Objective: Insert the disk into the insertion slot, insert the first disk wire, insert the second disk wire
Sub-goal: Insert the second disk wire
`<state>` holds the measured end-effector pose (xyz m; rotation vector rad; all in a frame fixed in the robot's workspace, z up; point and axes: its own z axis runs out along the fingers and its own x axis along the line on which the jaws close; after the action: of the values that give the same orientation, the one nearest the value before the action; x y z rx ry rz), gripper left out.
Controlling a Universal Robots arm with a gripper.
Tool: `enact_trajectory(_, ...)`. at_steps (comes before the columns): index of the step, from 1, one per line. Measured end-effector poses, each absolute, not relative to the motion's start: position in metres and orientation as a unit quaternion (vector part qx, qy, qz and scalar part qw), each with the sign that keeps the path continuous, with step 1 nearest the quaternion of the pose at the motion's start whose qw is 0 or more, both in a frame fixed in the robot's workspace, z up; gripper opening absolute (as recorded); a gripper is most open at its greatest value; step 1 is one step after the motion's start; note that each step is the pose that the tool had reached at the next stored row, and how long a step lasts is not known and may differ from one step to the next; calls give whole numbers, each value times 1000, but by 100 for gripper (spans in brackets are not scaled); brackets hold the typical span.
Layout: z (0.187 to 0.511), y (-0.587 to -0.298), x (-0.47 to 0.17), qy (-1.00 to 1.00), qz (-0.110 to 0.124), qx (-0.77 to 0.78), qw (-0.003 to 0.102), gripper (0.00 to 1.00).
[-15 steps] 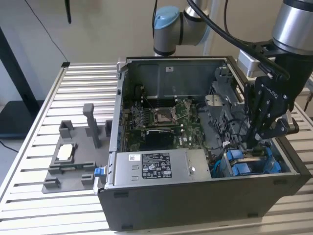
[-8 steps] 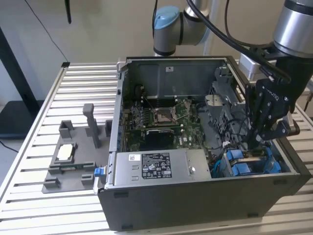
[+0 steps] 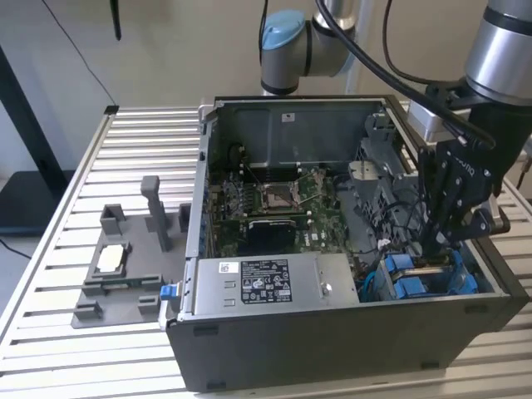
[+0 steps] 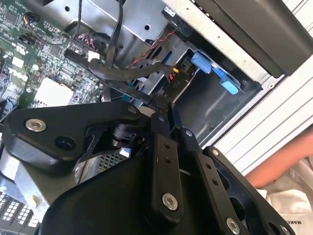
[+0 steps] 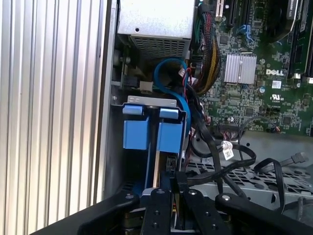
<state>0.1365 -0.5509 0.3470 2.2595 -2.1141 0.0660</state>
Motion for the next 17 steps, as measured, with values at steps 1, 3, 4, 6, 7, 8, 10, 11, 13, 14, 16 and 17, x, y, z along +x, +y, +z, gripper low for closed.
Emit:
enact_trajectory(1,346,-551,137,-683,21,730,23,16)
enact_trajectory(3,345,-551,137,-683,21,730,23,16)
enact_trajectory(4,345,-551,137,-683,21,730,23,16)
enact_trajectory(6,344,-551,137,-683,21,730,23,16)
enact_trajectory(7,344,-551,137,-683,21,730,23,16)
enact_trajectory(8,344,-551,137,-683,21,730,23,16)
enact_trajectory(10,344,-551,137,-683,21,730,22,16)
enact_trajectory(11,344,-551,137,-683,21,730,22,16)
enact_trajectory(13,344,-551,137,-683,22,730,22,16)
enact_trajectory(14,343,-551,137,-683,22,730,21,16)
enact_trajectory(16,343,-551,137,-683,22,730,21,16)
enact_trajectory(17,343,-551,137,-683,23,730,20,16)
